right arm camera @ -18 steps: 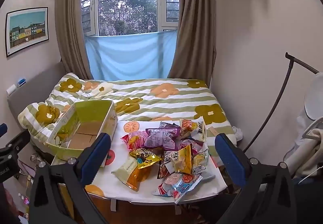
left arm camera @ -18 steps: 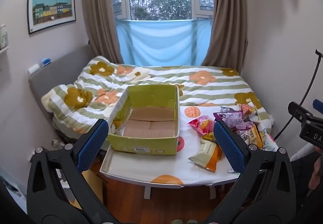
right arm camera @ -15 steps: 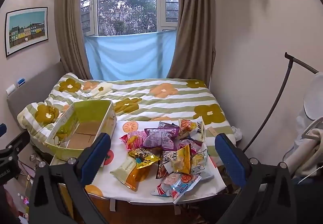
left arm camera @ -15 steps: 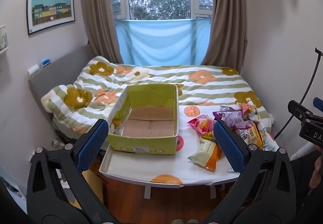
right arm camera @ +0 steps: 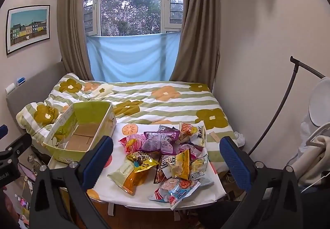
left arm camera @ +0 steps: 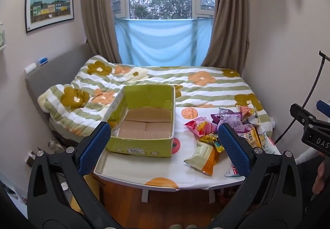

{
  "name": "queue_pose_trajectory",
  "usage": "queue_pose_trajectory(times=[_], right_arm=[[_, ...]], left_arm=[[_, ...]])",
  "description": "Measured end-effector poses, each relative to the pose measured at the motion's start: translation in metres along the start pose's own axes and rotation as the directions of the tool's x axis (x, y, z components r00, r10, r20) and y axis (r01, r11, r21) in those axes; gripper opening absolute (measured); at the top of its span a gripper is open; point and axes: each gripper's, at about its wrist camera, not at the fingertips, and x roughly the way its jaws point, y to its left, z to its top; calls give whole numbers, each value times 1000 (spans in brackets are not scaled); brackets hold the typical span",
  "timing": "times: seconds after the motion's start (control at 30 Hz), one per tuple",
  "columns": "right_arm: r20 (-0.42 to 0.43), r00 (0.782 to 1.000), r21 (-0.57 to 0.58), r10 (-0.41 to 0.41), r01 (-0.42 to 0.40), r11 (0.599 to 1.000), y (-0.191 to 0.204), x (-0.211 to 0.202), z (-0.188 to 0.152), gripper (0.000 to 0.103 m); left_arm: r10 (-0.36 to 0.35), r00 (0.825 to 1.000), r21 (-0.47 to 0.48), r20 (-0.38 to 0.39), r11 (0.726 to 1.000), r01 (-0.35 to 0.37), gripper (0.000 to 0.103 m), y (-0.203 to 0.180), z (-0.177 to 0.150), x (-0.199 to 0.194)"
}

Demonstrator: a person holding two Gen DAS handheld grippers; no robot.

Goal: Organize snacks

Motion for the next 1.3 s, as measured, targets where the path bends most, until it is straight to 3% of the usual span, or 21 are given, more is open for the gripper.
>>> queue_pose_trajectory(times=[1.3], right_arm=[[-6,1000,15,23,-23,1000,2,8,7,103]], left_arm=[[-6,1000,22,11,1000,6,103,-4,11,0]])
